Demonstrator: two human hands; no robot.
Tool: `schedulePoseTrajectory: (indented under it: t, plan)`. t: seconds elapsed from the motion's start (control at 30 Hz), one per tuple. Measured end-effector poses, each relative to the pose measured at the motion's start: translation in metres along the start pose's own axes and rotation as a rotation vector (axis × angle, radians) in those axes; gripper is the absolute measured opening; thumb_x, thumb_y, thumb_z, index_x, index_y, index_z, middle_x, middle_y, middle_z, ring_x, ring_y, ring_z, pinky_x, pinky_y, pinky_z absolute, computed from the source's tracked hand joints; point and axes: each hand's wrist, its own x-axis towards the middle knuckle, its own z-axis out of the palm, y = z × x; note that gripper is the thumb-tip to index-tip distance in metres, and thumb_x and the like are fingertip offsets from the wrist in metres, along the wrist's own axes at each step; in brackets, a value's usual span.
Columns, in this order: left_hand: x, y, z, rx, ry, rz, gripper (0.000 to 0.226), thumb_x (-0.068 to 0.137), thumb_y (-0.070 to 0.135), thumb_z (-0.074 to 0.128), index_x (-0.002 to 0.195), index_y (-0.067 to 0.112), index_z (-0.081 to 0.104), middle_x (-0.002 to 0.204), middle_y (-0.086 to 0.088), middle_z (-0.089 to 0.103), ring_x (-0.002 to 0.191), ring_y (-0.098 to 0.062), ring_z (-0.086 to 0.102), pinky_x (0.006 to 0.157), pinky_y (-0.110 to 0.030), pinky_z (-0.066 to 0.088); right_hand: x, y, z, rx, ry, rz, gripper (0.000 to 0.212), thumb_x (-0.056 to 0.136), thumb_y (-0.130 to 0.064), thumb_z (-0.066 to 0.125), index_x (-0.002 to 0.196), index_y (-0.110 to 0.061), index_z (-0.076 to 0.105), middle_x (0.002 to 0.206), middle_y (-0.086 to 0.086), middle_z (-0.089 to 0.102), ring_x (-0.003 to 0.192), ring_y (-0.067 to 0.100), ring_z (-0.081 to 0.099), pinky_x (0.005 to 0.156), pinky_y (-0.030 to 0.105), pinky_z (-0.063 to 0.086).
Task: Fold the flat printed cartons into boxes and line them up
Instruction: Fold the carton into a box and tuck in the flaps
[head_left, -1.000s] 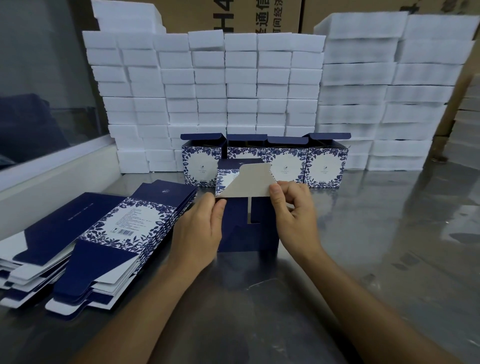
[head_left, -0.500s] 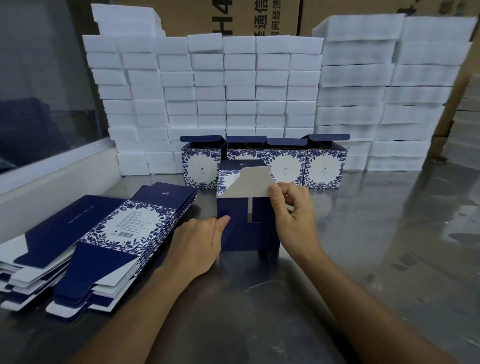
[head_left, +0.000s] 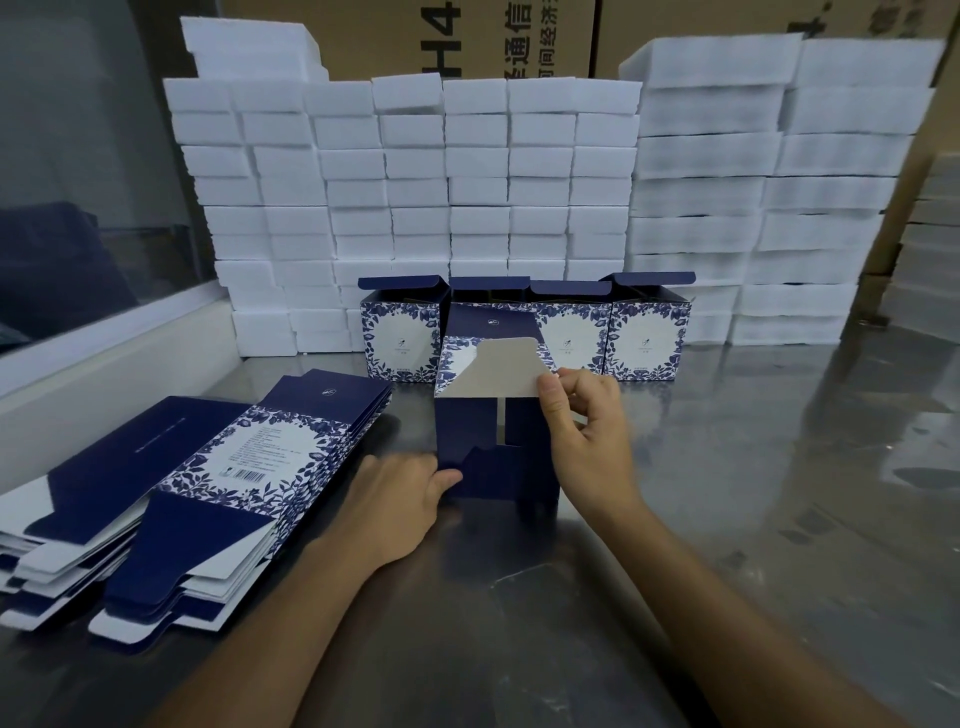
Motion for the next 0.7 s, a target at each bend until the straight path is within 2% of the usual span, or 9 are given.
schedulePoseTrajectory:
  t: [0.17, 0.23, 0.3, 0.33, 0.4, 0.47, 0.53, 0.63, 0.7]
  plan:
    - [-0.003, 0.004, -0.005, -0.158, 0.059, 0.011, 0.053, 0.099, 0.050, 0.022, 0.104, 0.011, 0.058, 0.105, -0.003, 0.054, 0.094, -0.027, 0.057, 0.081, -0.040, 0.041, -0.002, -0.002, -0.002, -0.031, 0.001, -0.042, 0.034, 0.094, -0.049, 0.040, 0.078, -0.023, 0.054, 0.088, -0.005, 0.049, 0.092, 0.006, 0.045, 0.076, 0.008, 0.037]
    - [-0.005, 0.008, -0.007, -0.330, 0.139, -0.004, 0.052, 0.092, 0.057, 0.019, 0.105, 0.016, 0.048, 0.101, 0.001, 0.047, 0.086, -0.023, 0.057, 0.074, -0.039, 0.043, -0.003, -0.002, -0.003, -0.001, -0.016, -0.026, 0.033, 0.101, -0.042, 0.042, 0.078, -0.022, 0.055, 0.090, -0.002, 0.051, 0.091, 0.006, 0.044, 0.077, 0.009, 0.035]
    - [-0.006, 0.011, -0.008, -0.441, 0.214, -0.034, 0.042, 0.091, 0.058, 0.025, 0.113, 0.025, 0.039, 0.100, 0.008, 0.046, 0.079, -0.011, 0.055, 0.068, -0.034, 0.041, -0.003, -0.001, -0.004, 0.048, -0.034, -0.003, 0.032, 0.104, -0.033, 0.049, 0.084, -0.012, 0.062, 0.095, 0.001, 0.053, 0.094, 0.007, 0.047, 0.080, 0.012, 0.036]
    - [-0.006, 0.013, -0.009, -0.479, 0.244, -0.044, 0.039, 0.094, 0.053, 0.032, 0.122, 0.025, 0.036, 0.107, 0.007, 0.049, 0.079, -0.010, 0.057, 0.068, -0.033, 0.043, -0.003, -0.002, -0.004, 0.068, -0.047, 0.008, 0.029, 0.100, -0.031, 0.051, 0.087, -0.008, 0.065, 0.100, 0.004, 0.054, 0.095, 0.002, 0.049, 0.082, 0.011, 0.037]
    - [-0.006, 0.016, -0.011, -0.525, 0.309, -0.023, 0.041, 0.100, 0.034, 0.045, 0.136, 0.023, 0.030, 0.126, 0.000, 0.052, 0.089, -0.016, 0.062, 0.075, -0.036, 0.049, -0.003, -0.003, -0.003, 0.077, -0.075, 0.019, 0.017, 0.091, -0.020, 0.051, 0.090, -0.016, 0.067, 0.112, 0.007, 0.054, 0.099, -0.010, 0.050, 0.082, 0.004, 0.037]
    - [-0.006, 0.021, -0.014, -0.465, 0.412, 0.044, 0.042, 0.099, 0.018, 0.048, 0.139, 0.018, 0.035, 0.136, -0.004, 0.047, 0.105, -0.017, 0.058, 0.083, -0.034, 0.049, -0.004, -0.003, -0.003, 0.033, -0.095, 0.012, 0.024, 0.092, -0.008, 0.051, 0.091, -0.029, 0.064, 0.121, 0.007, 0.052, 0.107, -0.010, 0.049, 0.080, 0.003, 0.039]
    - [-0.005, 0.025, -0.018, -0.427, 0.503, 0.077, 0.039, 0.094, 0.016, 0.045, 0.133, 0.011, 0.049, 0.136, -0.004, 0.046, 0.115, -0.012, 0.051, 0.092, -0.028, 0.045, -0.006, -0.002, -0.003, -0.033, -0.093, -0.018, 0.031, 0.093, -0.002, 0.052, 0.093, -0.031, 0.062, 0.122, 0.003, 0.052, 0.115, -0.003, 0.050, 0.083, 0.010, 0.043]
    - [-0.006, 0.028, -0.023, -0.471, 0.561, 0.071, 0.039, 0.099, 0.023, 0.036, 0.123, 0.007, 0.061, 0.132, -0.004, 0.052, 0.115, -0.001, 0.047, 0.096, -0.008, 0.033, -0.008, 0.000, -0.002, -0.190, -0.029, -0.163, 0.017, 0.092, -0.004, 0.055, 0.097, -0.016, 0.066, 0.116, -0.001, 0.055, 0.115, 0.011, 0.053, 0.096, 0.030, 0.044]
    - [-0.005, 0.029, -0.025, -0.453, 0.587, 0.074, 0.037, 0.101, 0.024, 0.037, 0.119, 0.005, 0.064, 0.127, -0.005, 0.055, 0.114, -0.005, 0.051, 0.093, -0.005, 0.032, -0.009, 0.000, 0.000, -0.311, 0.010, -0.316, 0.013, 0.089, -0.009, 0.057, 0.095, -0.009, 0.068, 0.109, 0.002, 0.061, 0.108, 0.019, 0.055, 0.095, 0.036, 0.044]
